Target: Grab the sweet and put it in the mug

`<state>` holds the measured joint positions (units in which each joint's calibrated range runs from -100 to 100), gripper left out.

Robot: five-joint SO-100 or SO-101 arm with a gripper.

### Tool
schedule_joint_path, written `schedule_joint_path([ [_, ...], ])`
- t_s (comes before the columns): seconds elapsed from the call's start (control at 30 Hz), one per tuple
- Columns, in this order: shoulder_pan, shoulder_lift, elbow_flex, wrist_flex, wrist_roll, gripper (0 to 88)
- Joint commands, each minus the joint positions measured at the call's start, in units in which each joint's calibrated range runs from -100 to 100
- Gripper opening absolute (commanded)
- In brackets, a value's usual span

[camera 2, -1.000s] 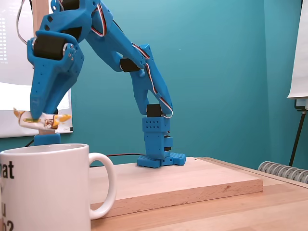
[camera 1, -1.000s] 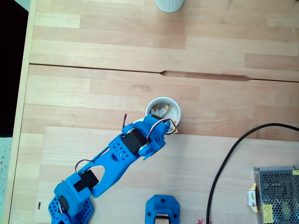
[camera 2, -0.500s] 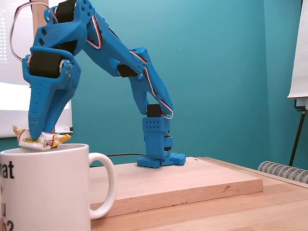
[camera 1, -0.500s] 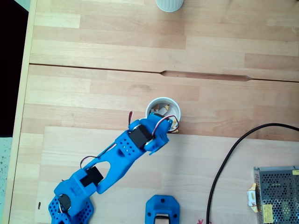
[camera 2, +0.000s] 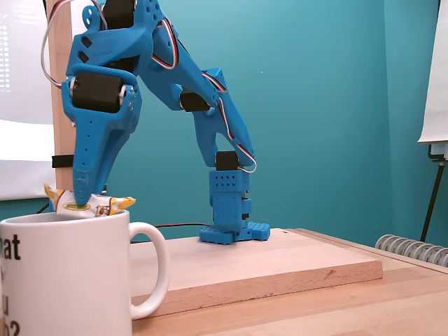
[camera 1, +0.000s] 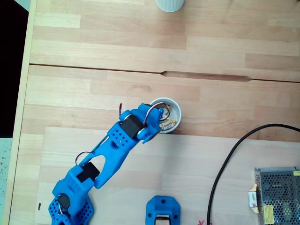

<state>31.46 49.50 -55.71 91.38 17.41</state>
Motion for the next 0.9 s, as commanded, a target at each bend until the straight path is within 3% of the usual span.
schedule_joint_path([
  [0.0, -0.31, -0.96, -2.54, -0.81, 0.29, 3.8],
  [0.13, -0.24, -0.96, -2.54, -0.81, 0.15, 4.8],
  [0.47, -0.24, -0.88, -2.54, -0.81, -0.24, 20.3],
  [0.67, -0.24, -0.79, -2.54, -0.81, -0.24, 17.8],
  [0.87, -0.16, -0.71, -2.36, -0.81, -0.24, 8.8],
])
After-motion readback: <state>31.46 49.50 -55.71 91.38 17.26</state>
